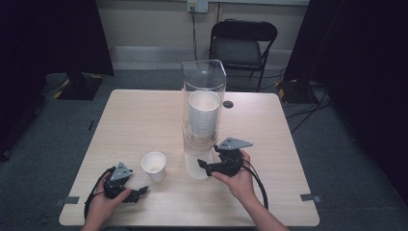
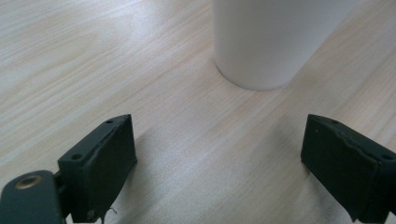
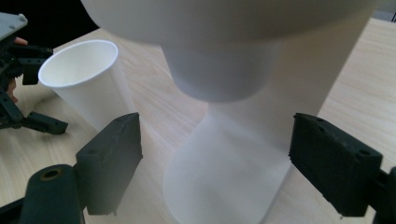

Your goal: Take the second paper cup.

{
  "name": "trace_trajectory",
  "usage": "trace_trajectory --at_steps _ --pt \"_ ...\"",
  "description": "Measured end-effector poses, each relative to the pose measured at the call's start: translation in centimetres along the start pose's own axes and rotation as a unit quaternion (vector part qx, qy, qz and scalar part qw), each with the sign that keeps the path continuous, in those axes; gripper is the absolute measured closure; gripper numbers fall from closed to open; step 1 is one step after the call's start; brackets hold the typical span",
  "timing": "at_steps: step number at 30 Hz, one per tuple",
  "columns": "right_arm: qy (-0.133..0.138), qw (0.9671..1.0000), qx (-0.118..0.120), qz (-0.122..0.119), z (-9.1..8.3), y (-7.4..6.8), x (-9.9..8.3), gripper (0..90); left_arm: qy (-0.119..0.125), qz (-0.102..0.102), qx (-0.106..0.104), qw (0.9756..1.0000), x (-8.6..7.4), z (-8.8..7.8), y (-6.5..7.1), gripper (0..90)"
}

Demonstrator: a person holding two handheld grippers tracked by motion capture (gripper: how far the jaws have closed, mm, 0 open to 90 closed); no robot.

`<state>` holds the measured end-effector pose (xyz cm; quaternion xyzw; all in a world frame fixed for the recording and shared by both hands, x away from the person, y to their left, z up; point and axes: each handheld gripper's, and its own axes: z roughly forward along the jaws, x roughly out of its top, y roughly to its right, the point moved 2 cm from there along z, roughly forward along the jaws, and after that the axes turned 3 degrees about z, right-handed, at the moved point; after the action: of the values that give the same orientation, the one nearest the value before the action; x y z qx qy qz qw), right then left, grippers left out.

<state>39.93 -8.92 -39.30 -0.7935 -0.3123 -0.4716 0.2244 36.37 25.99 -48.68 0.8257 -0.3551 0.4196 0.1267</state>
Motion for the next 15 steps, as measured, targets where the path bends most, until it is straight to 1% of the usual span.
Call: trace_trajectory --at_steps 2,6,8,11,12,13,15 --pt "0.005 1.0000 -0.002 -0.007 0.2 -0.2 0.3 16.7 0.000 0.000 0.000 1.0000 0.0 0.0 0.0 9.6" --pt "0.008 1.0000 0.002 -0.006 0.6 -0.2 0.7 17.0 0.000 0.000 -0.001 1.0000 0.0 0.0 0.0 9.4" --pt "0.023 0.9997 0.009 0.004 1.0 -0.1 1.1 17.5 -0.001 -0.001 -0.001 1.0000 0.0 0.0 0.0 9.0" --pt "0.030 0.9995 0.006 0.005 1.1 -0.1 1.2 17.8 -0.001 0.000 0.000 1.0000 0.0 0.1 0.0 8.6" --pt "0.042 0.9991 0.006 0.005 1.2 -0.1 1.4 18.6 -0.001 0.000 0.001 1.0000 0.0 0.1 0.0 8.5" --pt "0.042 0.9991 0.006 0.005 1.2 -0.1 1.4 18.6 -0.001 0.000 0.001 1.0000 0.0 0.1 0.0 8.4" --pt "0.051 0.9986 0.010 0.006 1.4 -0.1 1.8 20.5 -0.002 -0.001 0.001 1.0000 0.0 0.1 0.1 8.2"
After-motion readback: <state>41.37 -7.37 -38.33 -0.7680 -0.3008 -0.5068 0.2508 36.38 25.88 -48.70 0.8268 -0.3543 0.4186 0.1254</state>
